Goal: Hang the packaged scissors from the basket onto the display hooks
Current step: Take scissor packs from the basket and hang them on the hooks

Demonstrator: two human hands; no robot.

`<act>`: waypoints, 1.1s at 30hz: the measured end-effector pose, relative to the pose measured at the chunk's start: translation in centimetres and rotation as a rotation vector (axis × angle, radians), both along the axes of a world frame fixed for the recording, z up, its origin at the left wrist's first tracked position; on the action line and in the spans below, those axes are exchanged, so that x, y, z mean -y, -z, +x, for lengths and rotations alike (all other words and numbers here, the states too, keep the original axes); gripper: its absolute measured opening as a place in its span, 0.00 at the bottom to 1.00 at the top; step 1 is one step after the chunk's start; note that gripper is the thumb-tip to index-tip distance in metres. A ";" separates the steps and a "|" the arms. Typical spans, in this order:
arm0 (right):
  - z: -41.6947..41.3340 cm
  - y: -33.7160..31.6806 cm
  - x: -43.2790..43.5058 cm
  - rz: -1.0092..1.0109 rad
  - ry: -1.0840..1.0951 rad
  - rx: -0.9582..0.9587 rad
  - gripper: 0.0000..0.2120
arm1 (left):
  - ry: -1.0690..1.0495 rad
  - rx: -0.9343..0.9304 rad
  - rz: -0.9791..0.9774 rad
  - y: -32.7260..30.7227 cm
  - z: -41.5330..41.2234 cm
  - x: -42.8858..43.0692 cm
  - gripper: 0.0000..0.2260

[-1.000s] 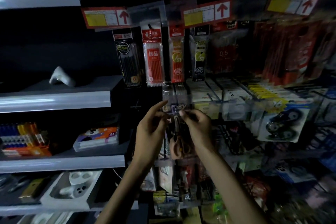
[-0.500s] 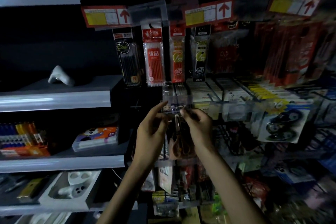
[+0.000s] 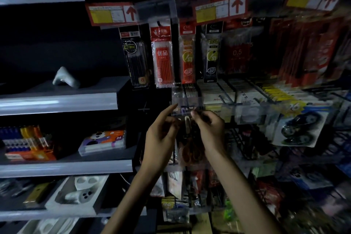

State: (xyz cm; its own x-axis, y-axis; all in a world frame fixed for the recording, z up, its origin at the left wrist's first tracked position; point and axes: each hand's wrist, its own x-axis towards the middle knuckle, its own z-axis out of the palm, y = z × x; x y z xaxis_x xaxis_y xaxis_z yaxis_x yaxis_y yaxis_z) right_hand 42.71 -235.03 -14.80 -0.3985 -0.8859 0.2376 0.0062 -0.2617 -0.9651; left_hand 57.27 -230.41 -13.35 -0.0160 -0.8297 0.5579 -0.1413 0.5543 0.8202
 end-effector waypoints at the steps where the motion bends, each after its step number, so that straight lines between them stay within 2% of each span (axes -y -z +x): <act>1: 0.0 -0.1 0.1 0.006 0.003 0.007 0.07 | -0.001 -0.004 -0.003 0.0 0.0 0.0 0.23; 21: -0.4 1.4 0.7 0.056 -0.023 0.032 0.10 | -0.008 -0.003 0.008 0.4 0.1 -0.5 0.22; 28: -1.1 2.4 1.0 0.128 -0.073 0.086 0.17 | -0.046 -0.023 0.099 2.4 0.6 -0.8 0.15; 33: -1.6 2.5 1.1 0.254 -0.172 0.160 0.20 | -0.193 0.103 0.202 5.3 0.7 0.3 0.11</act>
